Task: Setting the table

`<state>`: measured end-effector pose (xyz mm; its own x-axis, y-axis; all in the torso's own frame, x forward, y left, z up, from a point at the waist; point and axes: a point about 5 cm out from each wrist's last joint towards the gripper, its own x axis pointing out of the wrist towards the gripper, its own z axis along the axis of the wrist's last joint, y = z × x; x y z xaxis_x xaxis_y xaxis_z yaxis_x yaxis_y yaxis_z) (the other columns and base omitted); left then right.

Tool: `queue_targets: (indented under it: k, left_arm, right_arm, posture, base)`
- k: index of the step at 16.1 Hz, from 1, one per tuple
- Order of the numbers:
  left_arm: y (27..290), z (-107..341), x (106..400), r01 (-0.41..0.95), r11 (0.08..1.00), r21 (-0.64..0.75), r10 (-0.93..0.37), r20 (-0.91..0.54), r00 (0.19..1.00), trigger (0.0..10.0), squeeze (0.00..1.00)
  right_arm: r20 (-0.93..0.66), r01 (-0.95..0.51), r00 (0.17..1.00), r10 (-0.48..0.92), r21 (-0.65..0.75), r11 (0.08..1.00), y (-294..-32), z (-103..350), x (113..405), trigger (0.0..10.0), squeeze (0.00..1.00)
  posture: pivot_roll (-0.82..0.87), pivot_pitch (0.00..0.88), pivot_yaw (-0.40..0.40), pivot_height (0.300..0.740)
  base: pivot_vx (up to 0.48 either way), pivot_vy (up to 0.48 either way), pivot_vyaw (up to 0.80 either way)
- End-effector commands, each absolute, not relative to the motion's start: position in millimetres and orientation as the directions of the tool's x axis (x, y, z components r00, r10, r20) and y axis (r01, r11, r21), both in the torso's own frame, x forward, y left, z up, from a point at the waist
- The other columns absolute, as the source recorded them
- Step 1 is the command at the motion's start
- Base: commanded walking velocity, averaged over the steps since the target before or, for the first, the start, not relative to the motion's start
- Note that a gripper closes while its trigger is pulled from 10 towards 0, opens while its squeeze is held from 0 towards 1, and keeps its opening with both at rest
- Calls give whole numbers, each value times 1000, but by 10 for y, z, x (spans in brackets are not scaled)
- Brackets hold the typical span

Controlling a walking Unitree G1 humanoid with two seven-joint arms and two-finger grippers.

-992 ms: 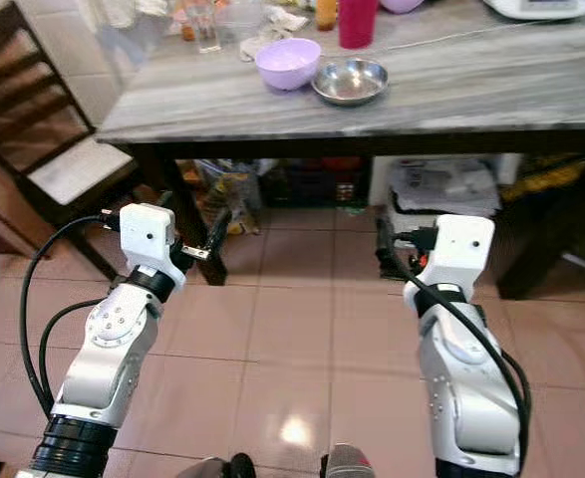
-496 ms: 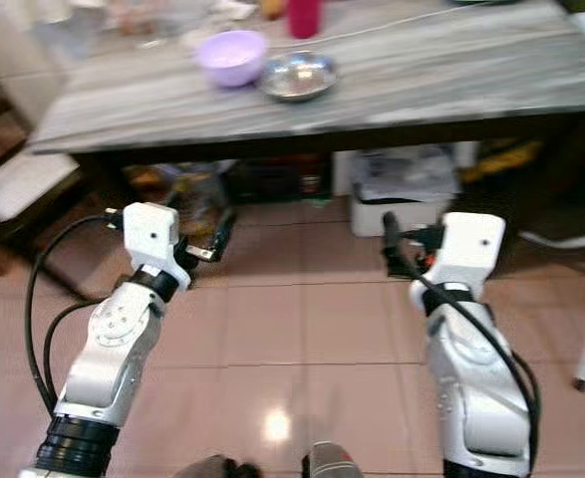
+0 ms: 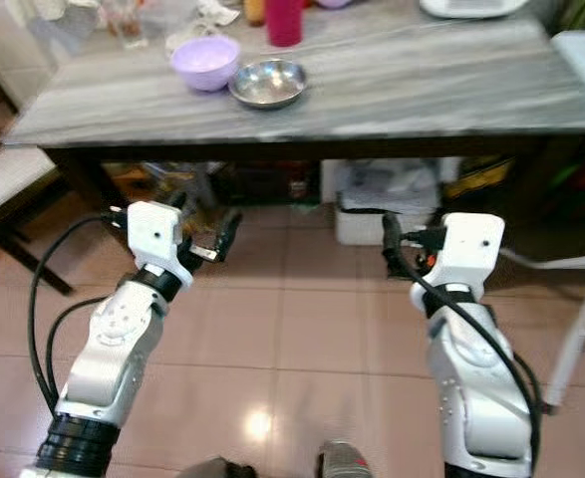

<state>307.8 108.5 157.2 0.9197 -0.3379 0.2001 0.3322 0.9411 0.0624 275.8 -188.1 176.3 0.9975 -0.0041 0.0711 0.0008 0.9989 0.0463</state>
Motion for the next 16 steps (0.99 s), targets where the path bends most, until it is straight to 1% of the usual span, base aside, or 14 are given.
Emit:
queue_targets:
  k: [1,4,6,8,14,15,16]
  left_arm:
    - [1130,1564,3075,323,944,63,-329,194,924,10000,0]
    - [1126,1554,3066,326,943,60,-332,192,924,10000,0]
    - [1122,1554,3062,330,942,56,-334,194,922,10000,0]
    - [1126,1530,3051,328,943,54,-332,195,923,10000,0]
    - [1187,1442,3043,289,956,60,-295,190,936,10000,0]
    - [1192,1434,3043,287,956,55,-292,188,938,10000,0]
    - [1193,1432,3044,284,957,59,-290,189,938,10000,0]
  right_arm:
    - [71,-9,997,6,49,999,-1845,1764,2751,10000,0]
    - [72,-3,997,-1,48,999,-1847,1764,2741,10000,0]
    - [92,9,996,-13,38,999,-1858,1780,2724,10000,0]
    - [127,10,992,-17,57,998,-1859,1822,2708,10000,0]
    - [165,80,983,-76,-18,997,-1915,1760,2666,10000,0]
    - [204,78,976,-83,34,996,-1922,1755,2643,10000,0]
    - [202,79,976,-86,41,996,-1930,1742,2631,10000,0]
  posture:
    - [-328,196,102,740]
    - [-328,196,102,740]
    - [-328,196,102,740]
    - [-328,196,102,740]
    - [-330,192,102,740]
    - [-330,192,102,740]
    - [-330,192,102,740]
  base:
    - [0,-382,0]
    - [0,-382,0]
    - [0,-382,-541]
    - [0,-384,0]
    - [0,-361,0]
    - [0,-337,0]
    - [0,-337,0]
